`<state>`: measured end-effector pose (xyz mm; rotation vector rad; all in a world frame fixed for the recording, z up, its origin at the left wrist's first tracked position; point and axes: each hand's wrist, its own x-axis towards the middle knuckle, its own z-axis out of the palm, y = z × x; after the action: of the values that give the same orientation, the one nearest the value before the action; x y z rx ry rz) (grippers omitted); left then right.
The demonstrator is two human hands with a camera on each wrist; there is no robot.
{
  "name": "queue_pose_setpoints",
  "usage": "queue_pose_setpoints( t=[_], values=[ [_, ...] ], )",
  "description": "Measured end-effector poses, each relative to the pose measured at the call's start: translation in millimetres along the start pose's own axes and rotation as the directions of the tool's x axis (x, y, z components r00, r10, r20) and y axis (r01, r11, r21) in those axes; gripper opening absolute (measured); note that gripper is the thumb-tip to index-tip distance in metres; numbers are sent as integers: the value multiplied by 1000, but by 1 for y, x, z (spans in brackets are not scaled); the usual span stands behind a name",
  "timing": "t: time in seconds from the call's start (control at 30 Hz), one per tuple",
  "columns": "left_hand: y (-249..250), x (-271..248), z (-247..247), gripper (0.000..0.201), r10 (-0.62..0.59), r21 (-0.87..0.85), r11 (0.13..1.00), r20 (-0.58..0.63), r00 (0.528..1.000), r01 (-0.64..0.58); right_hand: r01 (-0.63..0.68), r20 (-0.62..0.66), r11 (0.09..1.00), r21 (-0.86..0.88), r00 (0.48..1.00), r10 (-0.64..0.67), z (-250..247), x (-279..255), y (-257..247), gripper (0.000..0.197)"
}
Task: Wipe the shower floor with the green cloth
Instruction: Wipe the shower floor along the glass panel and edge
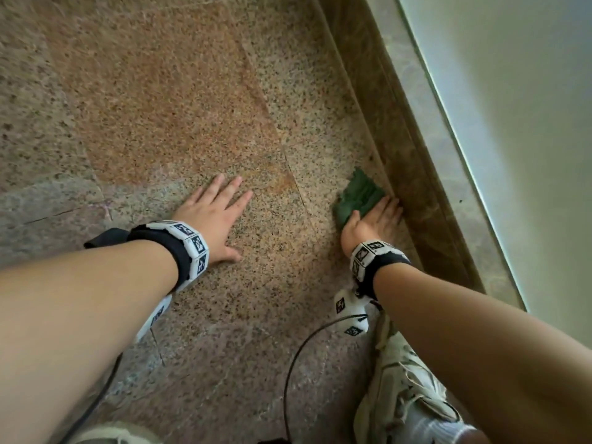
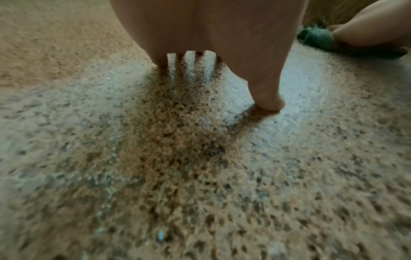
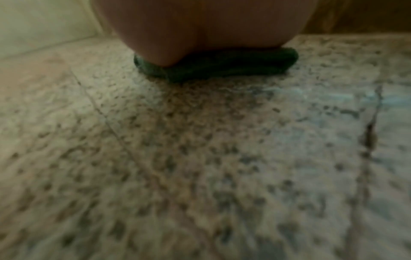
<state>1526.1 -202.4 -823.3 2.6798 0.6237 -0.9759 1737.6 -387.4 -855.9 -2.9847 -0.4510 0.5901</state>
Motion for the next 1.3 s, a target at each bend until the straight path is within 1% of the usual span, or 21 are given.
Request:
queue_pose_setpoints(
  t=[0.13,0.17,0.23,0.27,0.33,0.4,0.47,0.57,0.6,0.63,0.7,0.73,0.77,0.83,0.93,1.07,1.13,1.2,1.23,1.27,1.3],
  values=[
    [-3,0,1,124,6,-8,1000,6,1000,-6,48,-9,998,-36,999,-48,3,-20,-5,78],
    [-4,0,1,124,14,-11,1000,11,1000,-14,67,22,997,-44,998,-66,5,-34,-9,79],
    [-6,2,2,124,19,-3,1000,11,1000,-19,152,145,987,-41,979,-145,13,-68,-24,81],
    [-6,3,1,124,21,0,1000,7,1000,-21,218,218,975,-35,954,-205,19,-87,-36,81],
    [-5,3,1,121,25,1,1000,-9,1000,-25,377,330,926,-22,877,-349,35,-126,-62,82],
    [-5,1,0,117,23,21,1000,-9,1000,-23,488,380,873,16,805,-457,50,-154,-81,81],
    [-6,0,-2,115,30,46,998,-2,1000,-30,544,410,839,-7,767,-494,52,-158,-84,79],
    [-6,0,-4,116,23,43,999,4,1000,-23,664,399,743,-86,706,-585,37,-122,-73,76],
    [-6,0,-4,117,25,29,999,12,1000,-25,658,365,746,-100,722,-588,31,-102,-72,75],
    [-6,0,-4,119,27,16,999,24,999,-28,619,321,778,-112,763,-561,24,-80,-74,75],
    [-5,-1,-4,121,28,1,1000,43,999,-28,471,226,874,-122,870,-438,11,-41,-81,75],
    [-5,-2,-3,121,25,-4,1000,44,999,-24,395,194,912,-111,908,-370,5,-27,-85,75],
    [-4,-4,-2,120,20,-8,1000,40,999,-20,341,178,935,-96,930,-321,2,-19,-88,76],
    [-3,-8,-1,117,18,-9,1000,29,999,-18,290,169,954,-78,947,-274,4,-19,-96,77],
    [-3,-12,0,112,9,-19,1000,41,999,-8,319,190,943,-91,935,-298,13,-41,-110,79],
    [-6,-21,-2,105,-39,-93,995,53,998,43,471,274,874,-122,862,-426,27,-68,-133,80],
    [-16,-28,-5,104,-74,-117,990,50,996,79,556,310,819,-139,810,-497,38,-84,-149,79],
    [-33,-39,-7,110,-135,-162,976,65,989,144,656,360,739,-154,734,-576,48,-101,-169,80],
    [-42,-46,-7,113,-167,-181,967,77,983,179,706,395,691,-156,685,-612,52,-111,-179,80],
    [-52,-56,-8,115,-193,-186,961,85,977,206,762,430,628,-158,626,-651,57,-120,-190,81],
    [-61,-66,-8,114,-211,-180,958,85,974,223,822,461,548,-157,552,-695,60,-127,-200,81]
  ],
)
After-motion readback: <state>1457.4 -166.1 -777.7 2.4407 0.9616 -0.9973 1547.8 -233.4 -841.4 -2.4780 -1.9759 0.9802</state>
